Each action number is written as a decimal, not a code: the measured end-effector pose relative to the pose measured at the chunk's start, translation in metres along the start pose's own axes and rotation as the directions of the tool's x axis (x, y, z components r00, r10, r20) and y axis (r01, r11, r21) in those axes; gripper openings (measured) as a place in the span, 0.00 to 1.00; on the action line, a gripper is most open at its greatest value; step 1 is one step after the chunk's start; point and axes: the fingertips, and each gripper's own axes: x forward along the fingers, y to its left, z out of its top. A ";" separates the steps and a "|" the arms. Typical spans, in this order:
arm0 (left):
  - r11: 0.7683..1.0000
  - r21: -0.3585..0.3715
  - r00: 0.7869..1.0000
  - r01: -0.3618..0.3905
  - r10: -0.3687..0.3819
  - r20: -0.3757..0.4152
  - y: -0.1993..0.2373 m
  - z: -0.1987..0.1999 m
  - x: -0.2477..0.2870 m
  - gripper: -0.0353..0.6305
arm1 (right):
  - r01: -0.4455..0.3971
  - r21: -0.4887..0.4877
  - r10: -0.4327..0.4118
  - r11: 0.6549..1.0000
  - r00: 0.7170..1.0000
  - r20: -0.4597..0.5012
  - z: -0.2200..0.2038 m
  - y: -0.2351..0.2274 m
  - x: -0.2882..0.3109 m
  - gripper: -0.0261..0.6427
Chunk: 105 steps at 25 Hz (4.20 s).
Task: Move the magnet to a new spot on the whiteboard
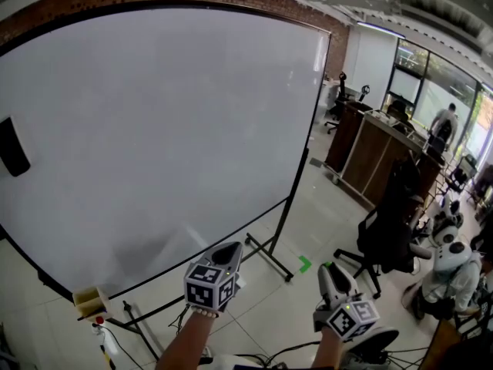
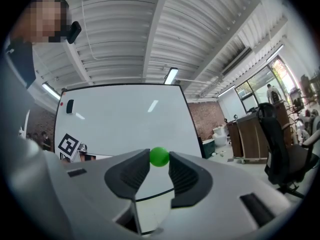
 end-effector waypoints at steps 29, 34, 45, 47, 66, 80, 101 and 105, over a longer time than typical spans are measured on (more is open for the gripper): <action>1.000 -0.016 1.000 -0.025 0.025 0.019 0.018 0.011 -0.012 0.05 | -0.111 -0.060 0.108 0.992 0.993 -0.045 -0.004 0.017 0.052 0.24; 0.999 -0.029 0.999 -0.041 0.042 0.023 0.027 0.015 -0.017 0.05 | -0.167 -0.150 0.161 0.974 0.986 -0.050 0.025 0.030 0.091 0.24; 0.993 -0.041 0.993 -0.110 0.111 0.043 0.060 0.022 -0.032 0.05 | -0.269 -0.314 0.268 0.910 0.962 -0.047 0.094 0.075 0.178 0.24; 0.991 -0.045 0.991 -0.125 0.127 0.044 0.065 0.024 -0.034 0.05 | -0.285 -0.335 0.285 0.898 0.957 -0.050 0.105 0.083 0.192 0.24; 0.974 -0.068 0.973 -0.216 0.220 0.064 0.108 0.029 -0.058 0.05 | -0.353 -0.439 0.326 0.826 0.935 -0.139 0.134 0.133 0.333 0.25; 0.963 -0.084 0.964 -0.256 0.261 0.055 0.126 0.023 -0.068 0.05 | -0.358 -0.450 0.314 0.818 0.934 -0.172 0.124 0.153 0.394 0.25; 0.963 -0.077 0.965 -0.258 0.261 0.027 0.120 0.010 -0.065 0.05 | -0.363 -0.390 0.357 0.846 0.930 -0.092 0.112 0.138 0.336 0.37; 0.970 -0.078 0.973 -0.229 0.231 0.014 0.094 0.001 -0.046 0.05 | -0.391 -0.252 0.384 0.885 0.920 -0.078 0.076 0.096 0.268 0.31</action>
